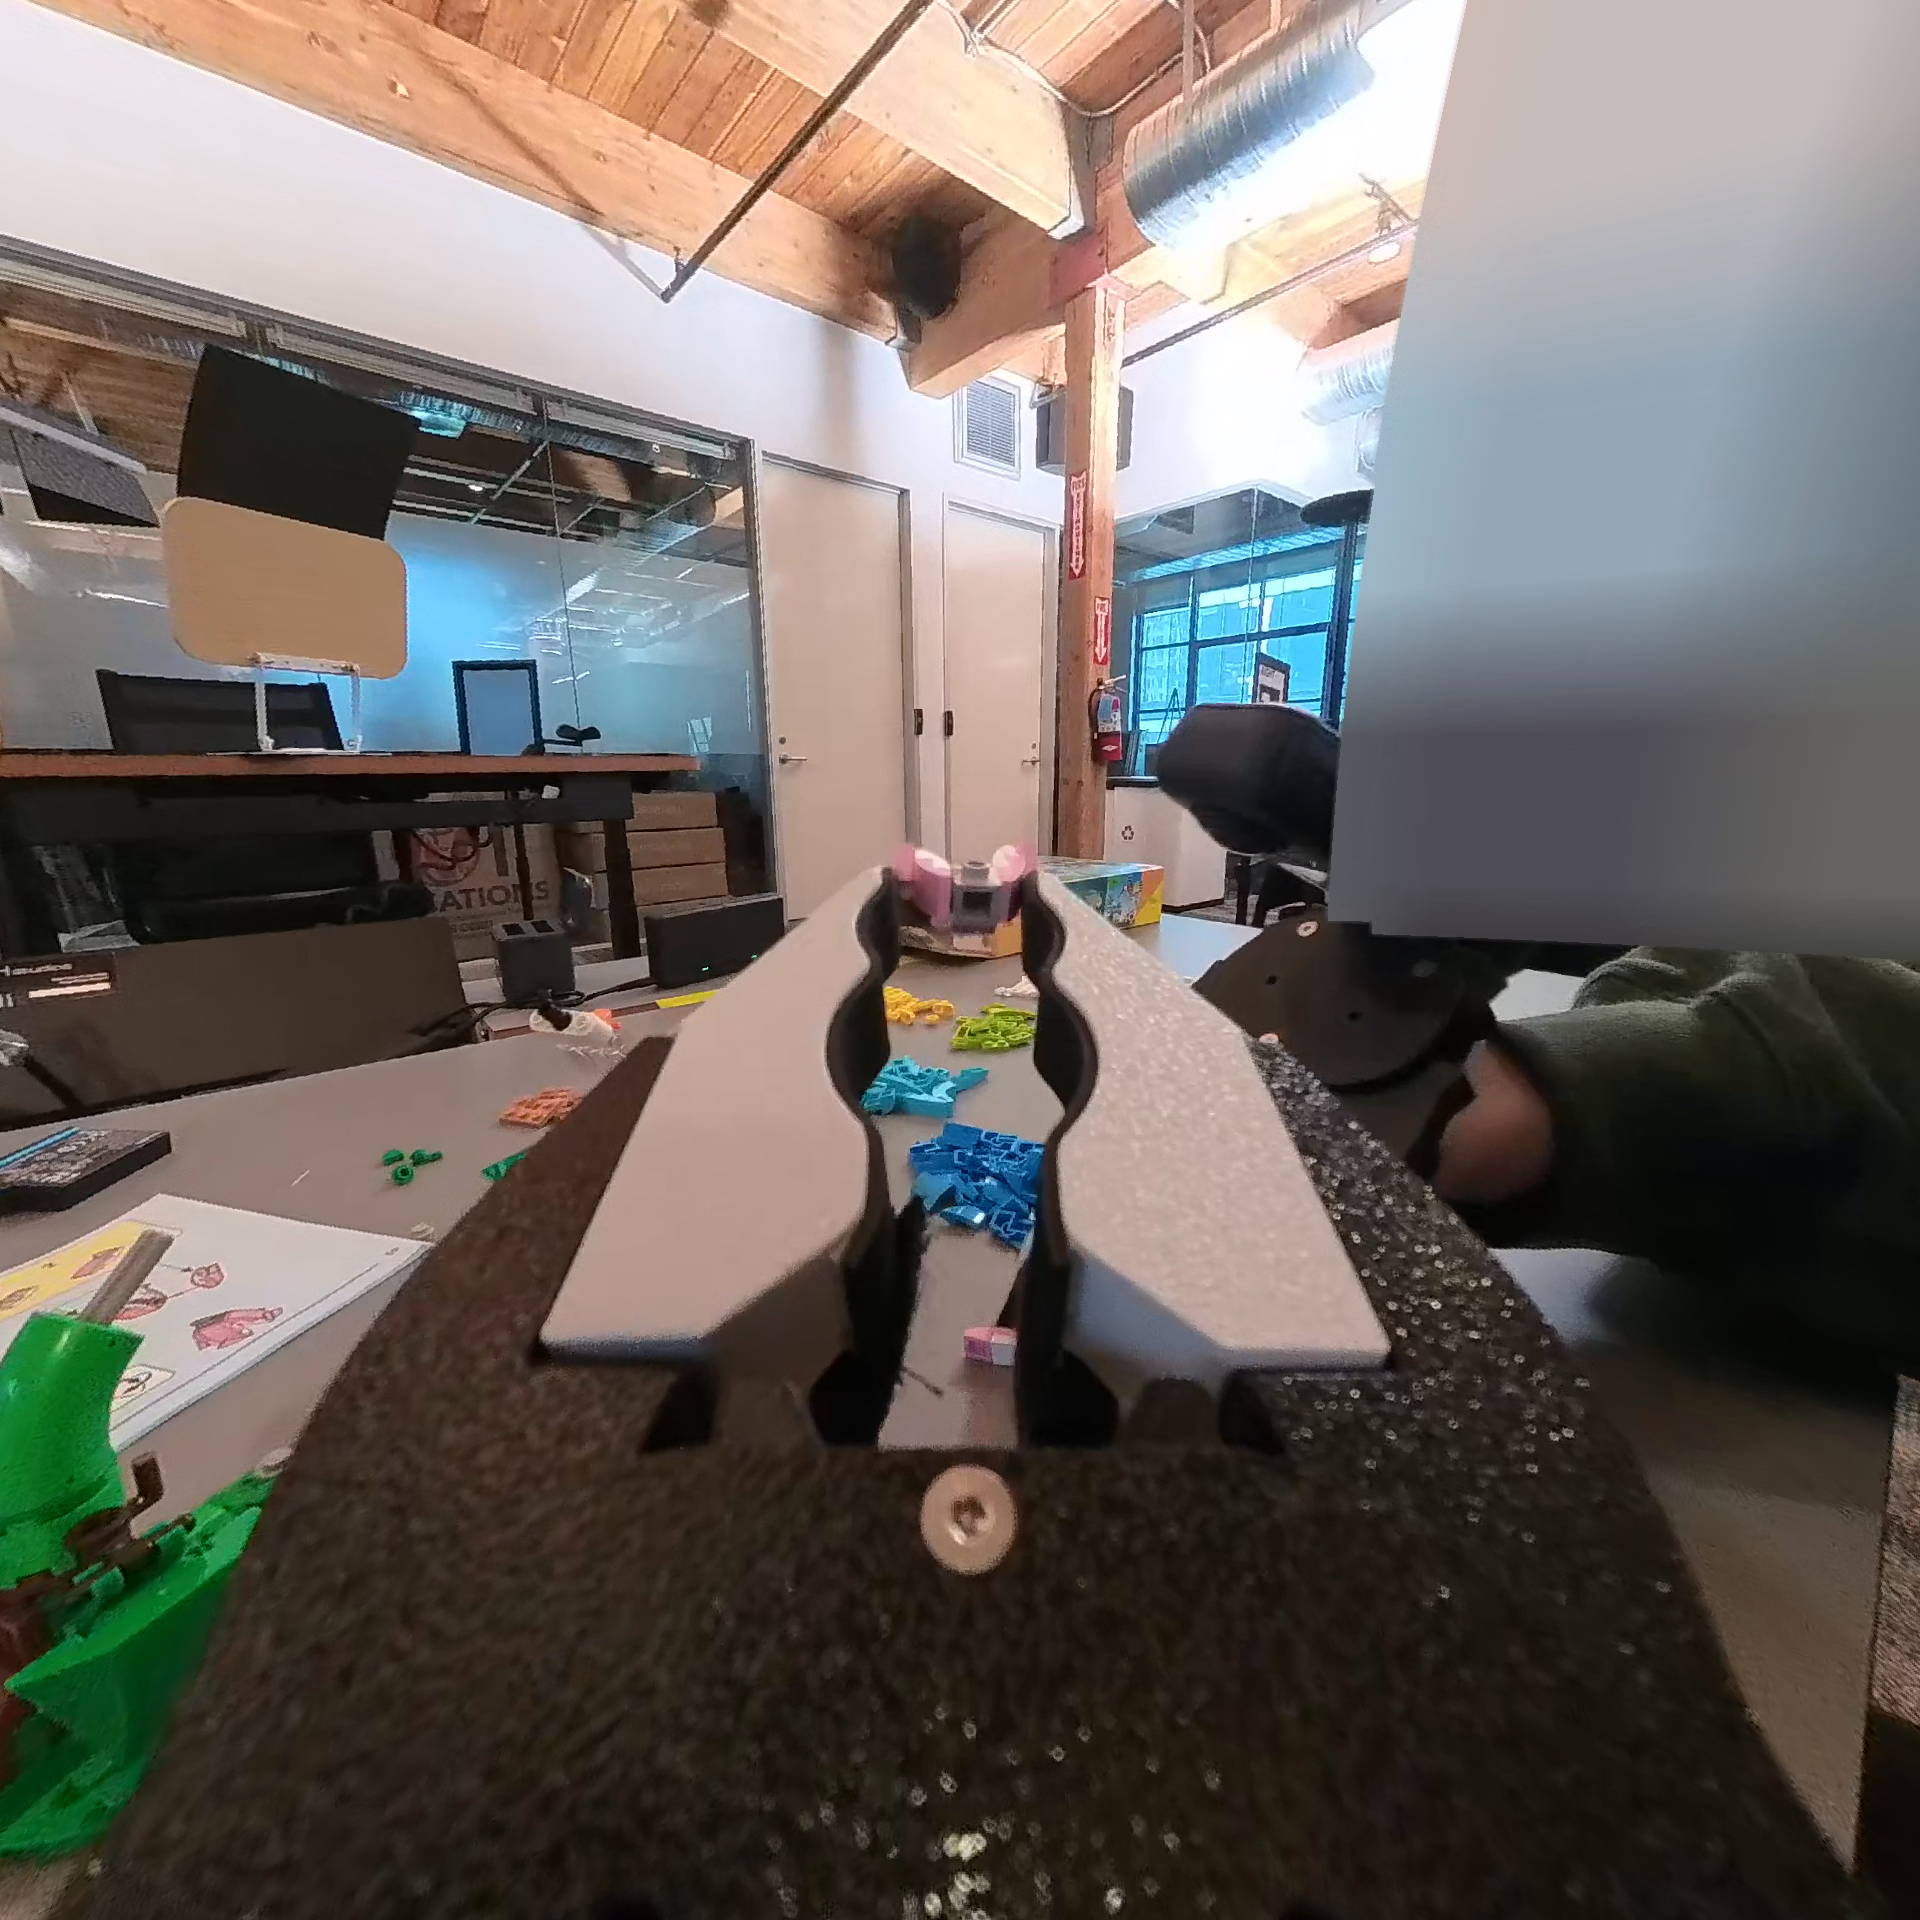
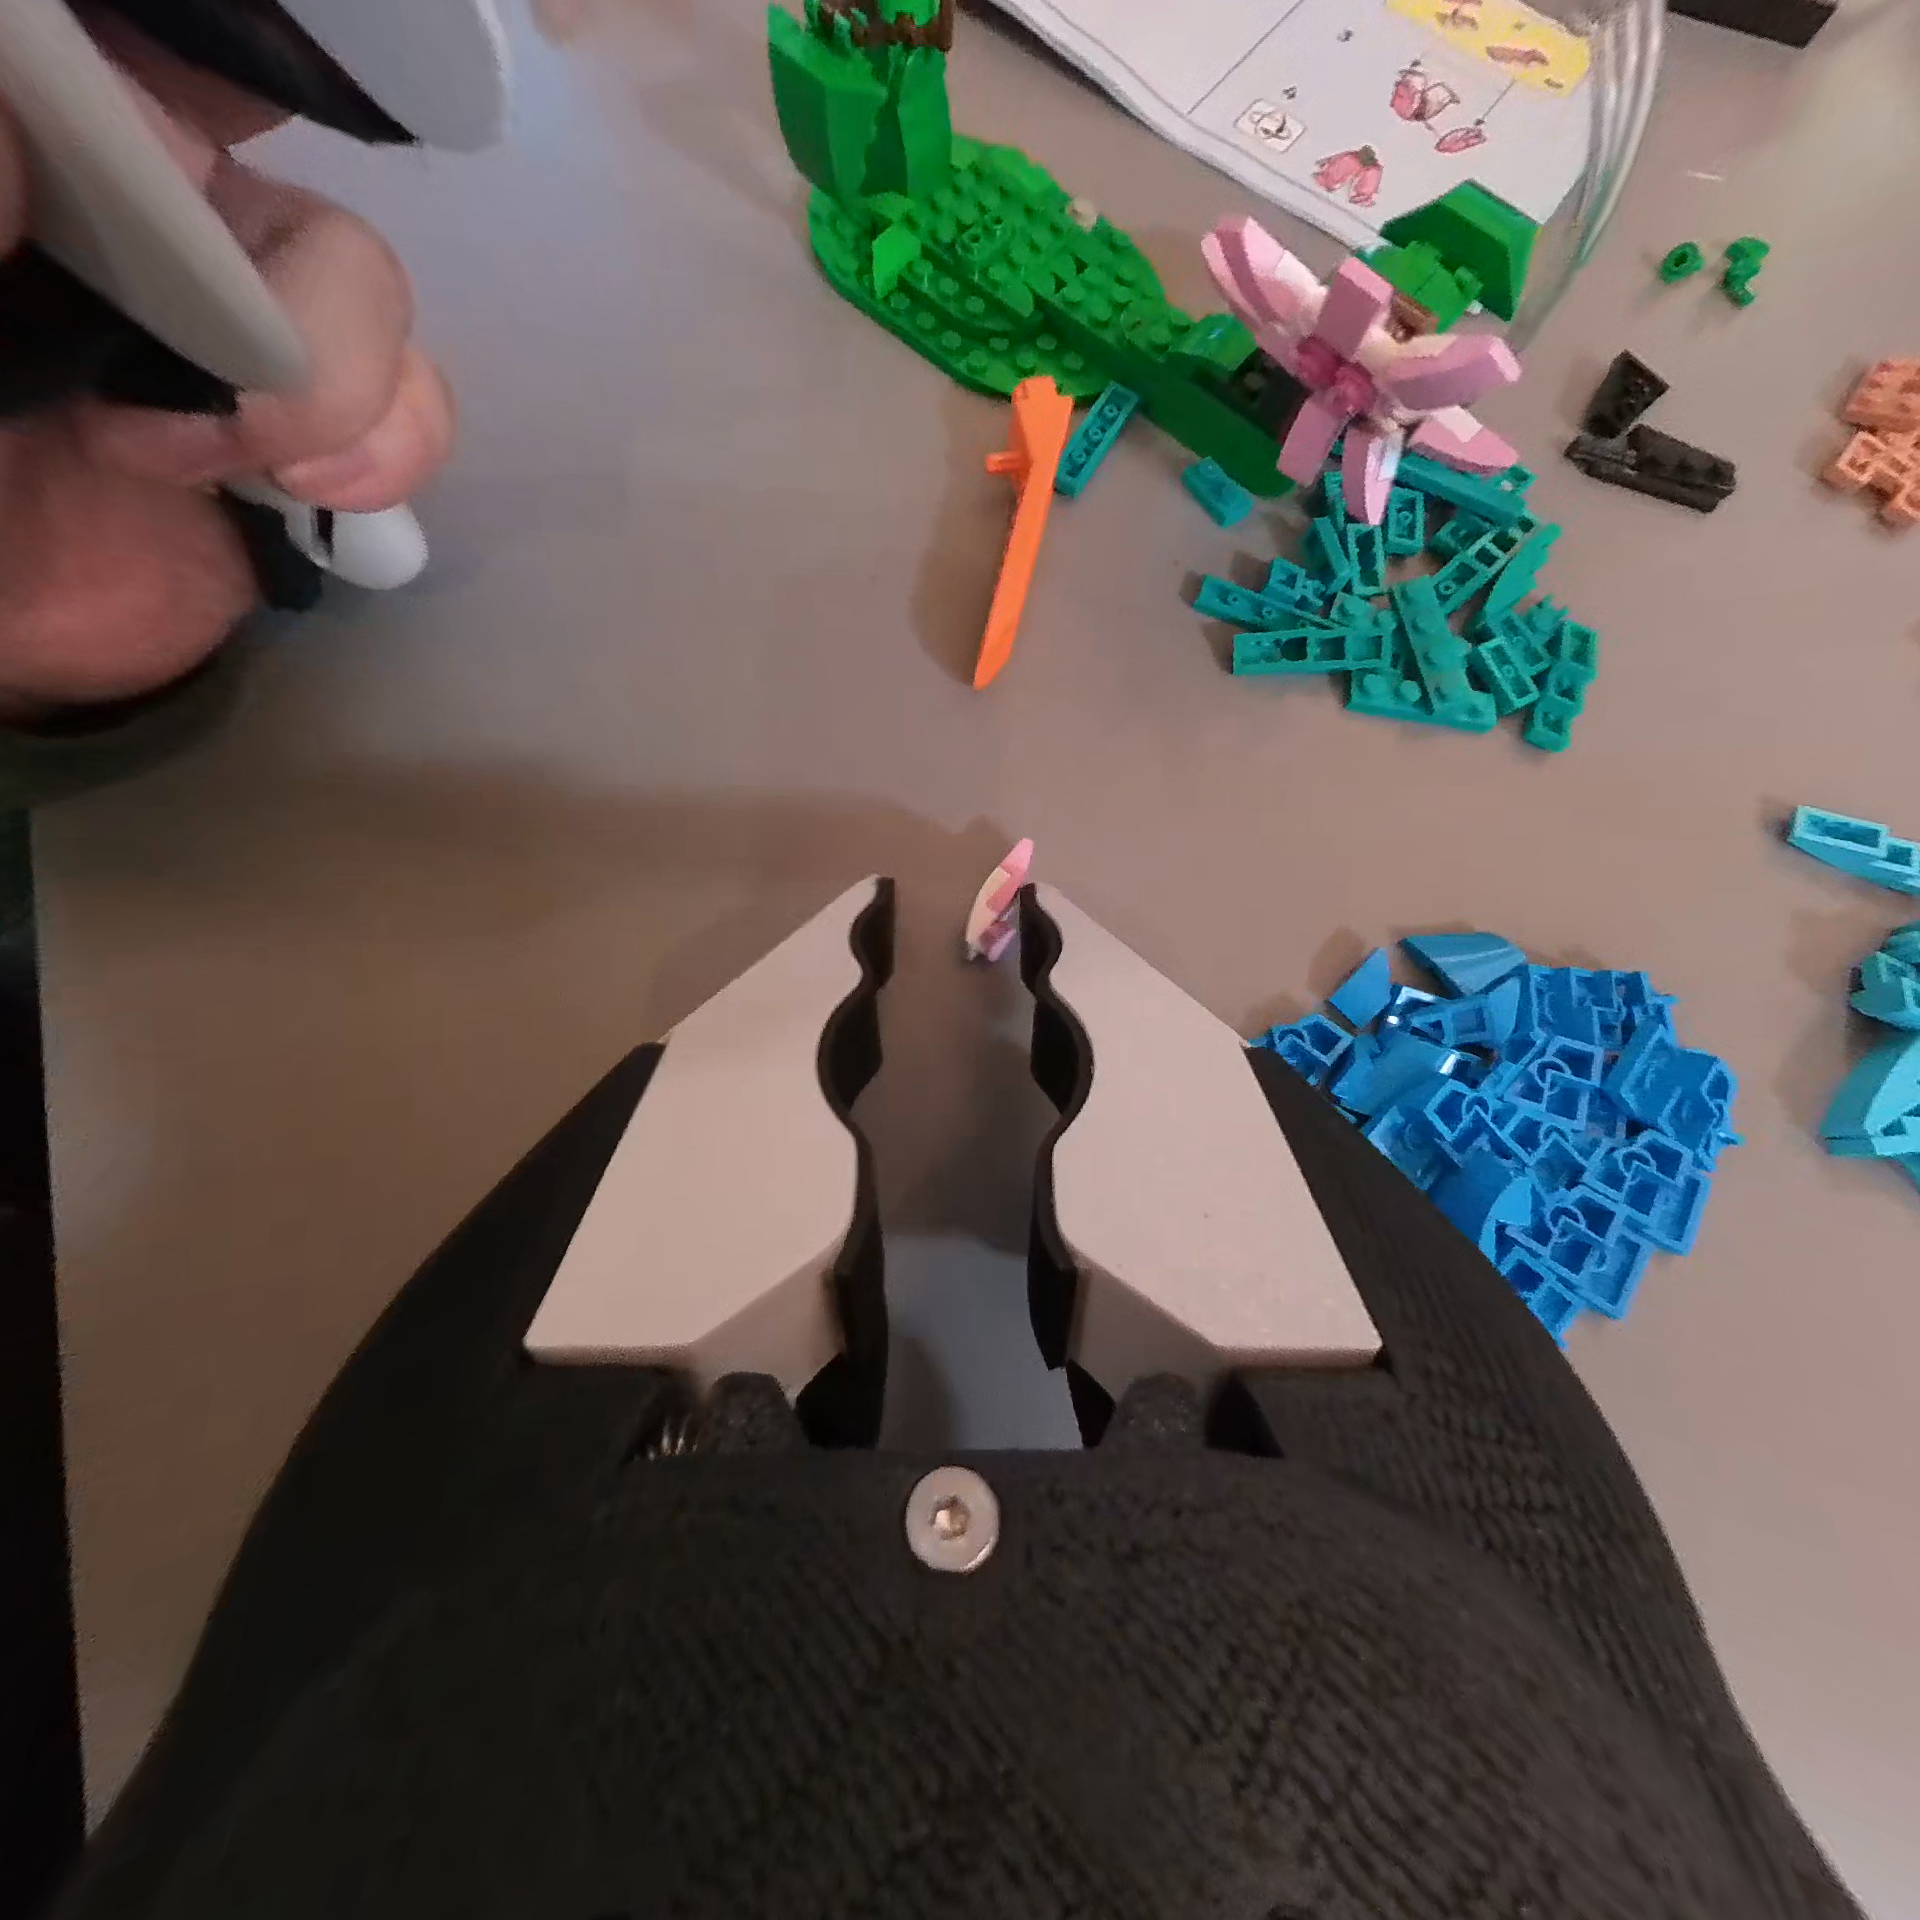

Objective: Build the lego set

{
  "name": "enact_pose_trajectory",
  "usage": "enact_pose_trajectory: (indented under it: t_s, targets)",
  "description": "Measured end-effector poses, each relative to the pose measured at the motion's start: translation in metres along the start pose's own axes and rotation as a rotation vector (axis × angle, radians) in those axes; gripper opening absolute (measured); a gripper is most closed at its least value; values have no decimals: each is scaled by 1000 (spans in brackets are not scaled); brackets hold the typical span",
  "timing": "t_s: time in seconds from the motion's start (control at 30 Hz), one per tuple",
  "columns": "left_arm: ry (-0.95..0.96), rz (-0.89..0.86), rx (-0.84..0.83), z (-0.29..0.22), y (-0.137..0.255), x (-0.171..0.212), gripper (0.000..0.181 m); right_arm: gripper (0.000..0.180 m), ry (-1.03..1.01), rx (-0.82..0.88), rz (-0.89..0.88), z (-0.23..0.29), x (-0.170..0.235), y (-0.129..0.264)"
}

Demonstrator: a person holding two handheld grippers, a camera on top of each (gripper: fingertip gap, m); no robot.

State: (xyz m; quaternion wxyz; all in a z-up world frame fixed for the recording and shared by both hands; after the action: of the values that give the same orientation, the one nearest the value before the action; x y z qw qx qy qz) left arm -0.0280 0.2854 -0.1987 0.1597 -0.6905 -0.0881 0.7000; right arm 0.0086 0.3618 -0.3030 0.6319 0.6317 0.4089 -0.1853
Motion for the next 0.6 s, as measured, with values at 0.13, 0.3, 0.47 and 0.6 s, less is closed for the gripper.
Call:
enact_pose_trajectory:
  t_s: [0.13, 0.3, 0.47, 0.6]
  targets:
    - [5, 0, -1, 0, 0, 0, 21, 19, 14, 44, 13, -5, 2, 3]
    - [7, 3, 5, 0, 0, 0, 21, 12, -1, 25, -12, -6, 4, 2]
    - [29, 15, 20, -1, -1, 2, 21, 7, 92, 45, -62, -9, -3, 12]
    - [135, 87, 136, -8, -8, 10, 21, 6, 296, 170, -249, -25, -36, 63]
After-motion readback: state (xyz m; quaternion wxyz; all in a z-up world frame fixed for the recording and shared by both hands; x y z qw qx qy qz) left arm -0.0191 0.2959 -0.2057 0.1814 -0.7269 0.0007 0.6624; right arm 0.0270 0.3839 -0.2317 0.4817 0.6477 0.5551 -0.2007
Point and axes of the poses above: each gripper's, where its closed fingertips meet, y back along the fingers, x out of its underside, z = x × y across the jaws, the point moved 4 cm from there along y, back along the fingers, and after that the axes turned 4 degrees about x, right-handed, at the moved point
